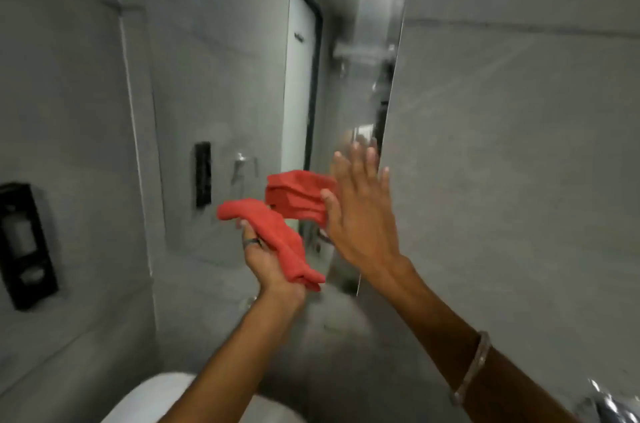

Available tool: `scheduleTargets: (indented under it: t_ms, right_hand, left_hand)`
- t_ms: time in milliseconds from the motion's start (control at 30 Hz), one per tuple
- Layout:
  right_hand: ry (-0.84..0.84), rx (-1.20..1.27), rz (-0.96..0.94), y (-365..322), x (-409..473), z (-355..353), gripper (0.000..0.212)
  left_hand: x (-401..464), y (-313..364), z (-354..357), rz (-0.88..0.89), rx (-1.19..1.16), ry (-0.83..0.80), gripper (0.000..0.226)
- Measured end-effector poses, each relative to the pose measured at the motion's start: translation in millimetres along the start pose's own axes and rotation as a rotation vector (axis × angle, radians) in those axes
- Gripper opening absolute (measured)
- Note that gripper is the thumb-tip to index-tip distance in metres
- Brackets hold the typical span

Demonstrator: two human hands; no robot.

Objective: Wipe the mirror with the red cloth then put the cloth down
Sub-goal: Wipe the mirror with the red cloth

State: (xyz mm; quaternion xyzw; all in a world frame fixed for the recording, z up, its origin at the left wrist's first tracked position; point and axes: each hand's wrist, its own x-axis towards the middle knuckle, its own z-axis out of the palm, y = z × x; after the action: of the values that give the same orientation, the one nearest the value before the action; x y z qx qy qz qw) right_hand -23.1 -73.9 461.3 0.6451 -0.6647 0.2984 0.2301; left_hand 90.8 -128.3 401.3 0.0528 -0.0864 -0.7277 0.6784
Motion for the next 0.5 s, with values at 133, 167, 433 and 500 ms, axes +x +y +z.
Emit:
scheduleTargets:
  t_ms: [133,167,433,500]
  right_hand:
    - [0.220,-0.177,0.006,33.0,69.0,-55.9,0.072]
    - [0.277,-0.225,0.007,44.8,85.1,-68.2,0.072]
    - [0.496,-0.369,0.034,121.0,155.9,-88.5,0.072]
    - [0.550,-0.398,0.003,128.4,160.4,-81.5,0.071]
  left_hand:
    - [27.1,11.1,96.3,0.252,0.227,-0.175,0.053]
    - [34.1,14.3,120.0,0.279,0.313,-0.201,0.055]
    - [116.2,0.0,255.0,1.169,1.523,-0.304,0.072]
    - [129.9,-7.3,272.3,1.290,1.680,-0.158,0.073]
